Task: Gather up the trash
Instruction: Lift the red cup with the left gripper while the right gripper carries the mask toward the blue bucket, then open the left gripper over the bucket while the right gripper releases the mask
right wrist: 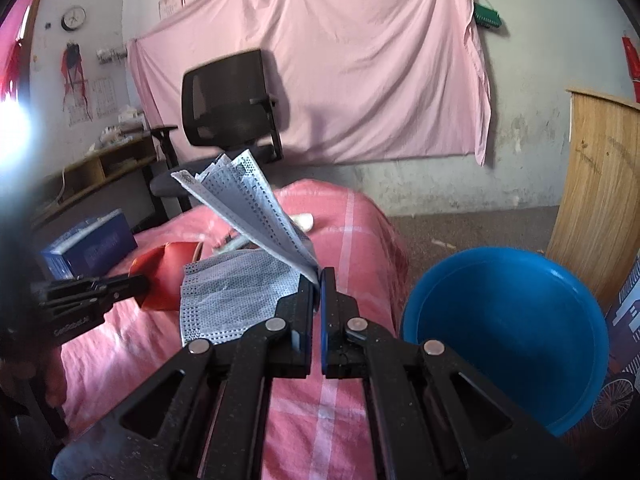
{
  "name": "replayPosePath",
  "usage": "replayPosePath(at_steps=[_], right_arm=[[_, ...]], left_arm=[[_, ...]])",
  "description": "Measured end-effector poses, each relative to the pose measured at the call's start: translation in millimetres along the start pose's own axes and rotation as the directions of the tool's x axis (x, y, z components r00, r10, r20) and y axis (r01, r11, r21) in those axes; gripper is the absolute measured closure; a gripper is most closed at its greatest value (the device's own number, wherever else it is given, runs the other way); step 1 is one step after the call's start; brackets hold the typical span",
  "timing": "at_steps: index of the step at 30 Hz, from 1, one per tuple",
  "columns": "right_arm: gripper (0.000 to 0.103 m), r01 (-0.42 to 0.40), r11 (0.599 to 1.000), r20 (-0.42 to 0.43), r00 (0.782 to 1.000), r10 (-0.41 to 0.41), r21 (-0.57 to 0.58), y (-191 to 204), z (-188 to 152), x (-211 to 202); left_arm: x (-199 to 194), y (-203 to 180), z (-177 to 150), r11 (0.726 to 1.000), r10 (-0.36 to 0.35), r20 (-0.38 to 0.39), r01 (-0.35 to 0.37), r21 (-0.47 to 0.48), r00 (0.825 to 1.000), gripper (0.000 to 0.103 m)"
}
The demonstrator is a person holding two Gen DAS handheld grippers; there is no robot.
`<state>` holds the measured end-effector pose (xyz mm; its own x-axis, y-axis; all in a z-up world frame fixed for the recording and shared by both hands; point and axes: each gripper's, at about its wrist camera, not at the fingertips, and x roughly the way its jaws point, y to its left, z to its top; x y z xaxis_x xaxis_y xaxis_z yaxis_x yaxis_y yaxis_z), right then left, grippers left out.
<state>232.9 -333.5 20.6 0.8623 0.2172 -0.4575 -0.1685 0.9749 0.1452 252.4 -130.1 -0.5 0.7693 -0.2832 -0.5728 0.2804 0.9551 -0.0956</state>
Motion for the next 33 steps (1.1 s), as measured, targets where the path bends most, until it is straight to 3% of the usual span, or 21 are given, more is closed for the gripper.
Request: replayPosePath(at_steps=[6,11,15,18,22,26,33], right_arm=[[0.087,0.038,0.999,0.176,0.984,-0.039,0.012,-5,10,-36],[0.087,0.137,0.989,0.310,0.939,-0.148,0.057,-19,14,-69],[0.087,0.235,0.965,0.365,0.893,-0.262,0.117,-41,11,-95],[0.087,0.304,0.938,0.357,0.868,-0.346,0.168,-62,6,-107],[0.087,0.382,0.891,0.266,0.857,-0.441,0.245,-97,0,-108],[0.087,0.427,0.848,0.147,0.861,-0.487,0.314,-130,-8,-96],[0.084,0.430,0.822,-0.022,0.890,-0.455,0.373,-162,-22,-67]], left_arm=[[-34,-32,17,1.000,-0.006,0.156,0.006,0.002,0.988,0.096],[-53,-71,45,0.999,-0.053,0.286,0.052,0.011,0.957,0.096],[-56,-107,59,0.993,-0.118,0.328,0.105,0.055,0.937,0.096],[-45,-136,65,0.985,-0.170,0.310,0.149,0.090,0.936,0.096],[-17,-174,70,0.970,-0.233,0.232,0.209,0.122,0.945,0.096],[25,-207,68,0.960,-0.265,0.097,0.254,0.115,0.959,0.096],[73,-233,60,0.959,-0.263,-0.060,0.268,0.090,0.963,0.096]])
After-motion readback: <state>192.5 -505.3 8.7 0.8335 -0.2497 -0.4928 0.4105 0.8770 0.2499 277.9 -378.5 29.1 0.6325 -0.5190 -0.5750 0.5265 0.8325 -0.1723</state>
